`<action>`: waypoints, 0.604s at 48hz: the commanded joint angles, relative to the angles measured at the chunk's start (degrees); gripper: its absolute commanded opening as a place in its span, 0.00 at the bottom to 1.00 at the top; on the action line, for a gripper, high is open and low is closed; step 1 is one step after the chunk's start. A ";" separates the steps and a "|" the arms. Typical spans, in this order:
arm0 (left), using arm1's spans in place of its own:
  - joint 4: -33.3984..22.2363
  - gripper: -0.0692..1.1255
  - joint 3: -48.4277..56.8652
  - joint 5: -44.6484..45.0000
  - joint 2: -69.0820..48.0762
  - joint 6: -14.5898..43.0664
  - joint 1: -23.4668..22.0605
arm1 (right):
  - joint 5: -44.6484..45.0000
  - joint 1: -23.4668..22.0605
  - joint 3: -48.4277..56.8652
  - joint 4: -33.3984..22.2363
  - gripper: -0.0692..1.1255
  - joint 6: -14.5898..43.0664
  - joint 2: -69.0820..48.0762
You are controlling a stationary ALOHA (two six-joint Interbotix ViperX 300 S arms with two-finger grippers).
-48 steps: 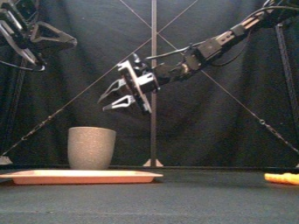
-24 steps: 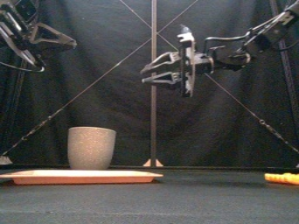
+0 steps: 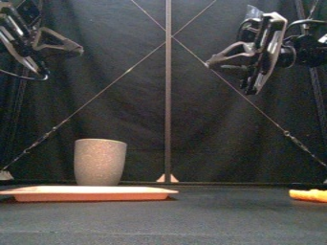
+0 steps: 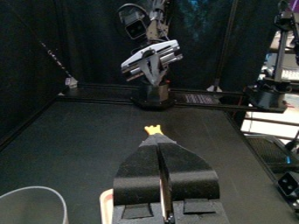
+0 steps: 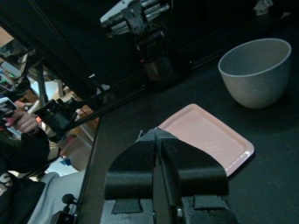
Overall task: Pick the chip then place it in the grey bowl
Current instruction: Drop chip in the grey bowl and return to neutral
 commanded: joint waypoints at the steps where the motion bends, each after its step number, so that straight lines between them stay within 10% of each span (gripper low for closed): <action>1: 0.00 0.05 -0.70 -0.53 0.18 0.00 0.35 | -0.53 -1.14 0.44 0.00 0.24 -0.09 -4.75; 29: -0.35 0.05 -0.35 -0.62 0.18 0.00 0.70 | -0.53 -0.44 2.72 0.53 0.24 0.18 -6.59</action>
